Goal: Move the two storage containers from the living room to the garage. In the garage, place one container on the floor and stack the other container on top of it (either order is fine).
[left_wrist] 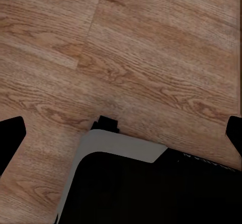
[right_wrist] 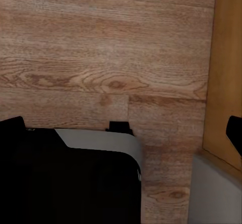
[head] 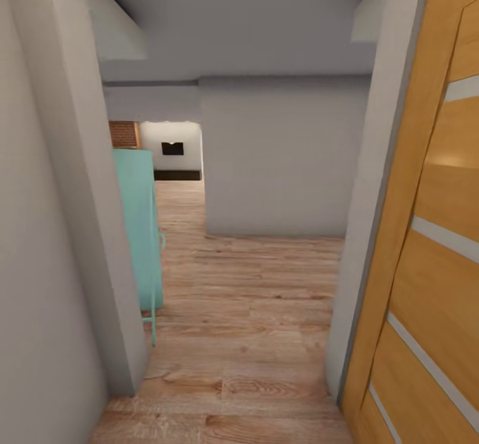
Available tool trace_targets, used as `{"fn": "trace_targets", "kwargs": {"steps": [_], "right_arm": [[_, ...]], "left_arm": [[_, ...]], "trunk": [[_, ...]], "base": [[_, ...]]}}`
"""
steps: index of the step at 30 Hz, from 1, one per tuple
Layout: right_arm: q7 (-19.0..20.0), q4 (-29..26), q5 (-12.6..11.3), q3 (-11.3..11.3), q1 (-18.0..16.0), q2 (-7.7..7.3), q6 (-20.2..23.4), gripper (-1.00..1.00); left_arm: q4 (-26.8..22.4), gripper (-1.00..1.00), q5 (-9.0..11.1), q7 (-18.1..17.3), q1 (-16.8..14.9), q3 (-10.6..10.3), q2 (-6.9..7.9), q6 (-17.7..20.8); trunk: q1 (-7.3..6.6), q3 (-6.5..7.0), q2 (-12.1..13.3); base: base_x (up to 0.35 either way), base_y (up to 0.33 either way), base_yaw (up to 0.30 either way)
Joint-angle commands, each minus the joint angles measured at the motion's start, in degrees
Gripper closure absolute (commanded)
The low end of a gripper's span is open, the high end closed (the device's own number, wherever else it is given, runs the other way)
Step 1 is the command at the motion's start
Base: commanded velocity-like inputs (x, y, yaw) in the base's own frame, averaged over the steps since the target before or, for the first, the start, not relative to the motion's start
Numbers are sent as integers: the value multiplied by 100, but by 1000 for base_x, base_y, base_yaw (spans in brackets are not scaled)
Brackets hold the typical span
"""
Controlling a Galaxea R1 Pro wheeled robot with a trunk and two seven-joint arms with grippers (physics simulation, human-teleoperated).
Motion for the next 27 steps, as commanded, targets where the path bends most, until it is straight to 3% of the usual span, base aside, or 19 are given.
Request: {"fn": "trace_targets", "kwargs": {"steps": [1, 27], "right_arm": [[-31, 18, 61, -47, -8, 0, -30, -100], [-30, 18, 61, -47, -8, -1, -30, -100]], "left_arm": [[1, -100, 43, 15, -4, -49, -1, -13], [1, -100, 43, 15, -4, -47, -1, -13]], "trunk": [[4, -8, -5], [4, -8, -5]], "base": [[323, 0, 0], [323, 0, 0]]}}
